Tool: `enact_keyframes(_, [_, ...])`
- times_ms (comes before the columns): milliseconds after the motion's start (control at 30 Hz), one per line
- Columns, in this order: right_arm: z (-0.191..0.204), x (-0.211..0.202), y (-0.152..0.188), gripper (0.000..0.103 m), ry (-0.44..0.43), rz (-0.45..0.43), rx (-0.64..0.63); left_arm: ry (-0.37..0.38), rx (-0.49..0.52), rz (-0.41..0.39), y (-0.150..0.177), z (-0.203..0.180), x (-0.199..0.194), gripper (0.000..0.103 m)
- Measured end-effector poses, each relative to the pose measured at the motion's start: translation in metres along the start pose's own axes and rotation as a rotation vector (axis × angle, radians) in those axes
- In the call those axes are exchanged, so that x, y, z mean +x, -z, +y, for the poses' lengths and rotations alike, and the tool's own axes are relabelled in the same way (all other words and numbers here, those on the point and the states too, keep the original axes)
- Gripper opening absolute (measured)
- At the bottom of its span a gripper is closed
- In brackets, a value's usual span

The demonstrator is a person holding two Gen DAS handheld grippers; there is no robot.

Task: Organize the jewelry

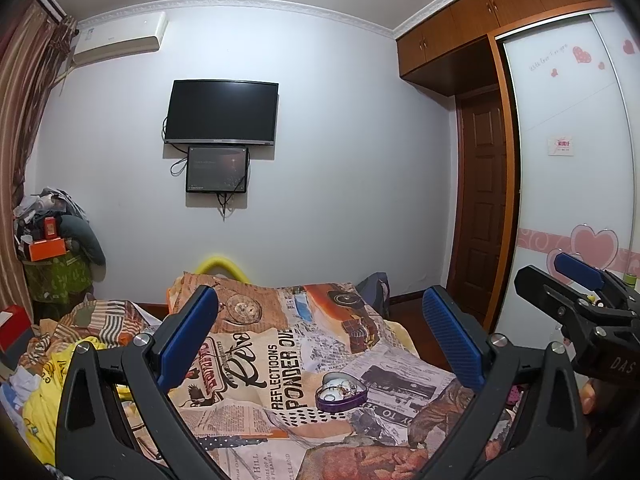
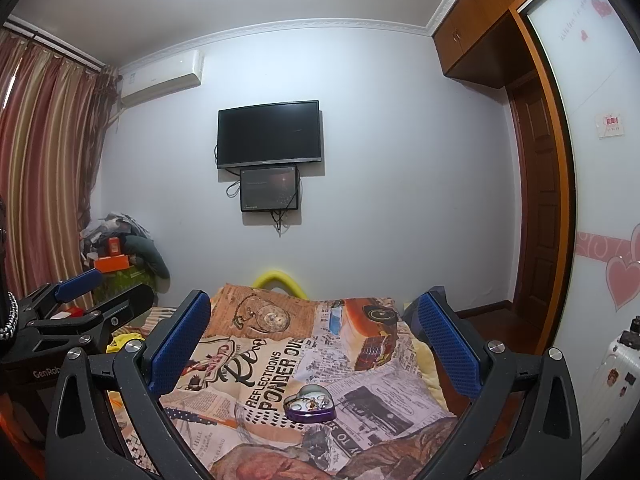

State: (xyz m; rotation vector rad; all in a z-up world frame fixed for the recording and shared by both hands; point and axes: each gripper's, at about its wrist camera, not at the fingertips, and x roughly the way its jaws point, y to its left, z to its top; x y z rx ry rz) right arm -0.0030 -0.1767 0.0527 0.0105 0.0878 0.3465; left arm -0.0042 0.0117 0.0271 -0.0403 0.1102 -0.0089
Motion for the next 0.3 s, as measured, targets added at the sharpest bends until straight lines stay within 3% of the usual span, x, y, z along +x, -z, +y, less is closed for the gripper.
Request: enact_keyframes(300, [-0.0009,0.0046,-0.0006,0.103,0.0,0.012,0.006,0.005,0.006,0.013,0.0036,0.0016,0.0053,0.103])
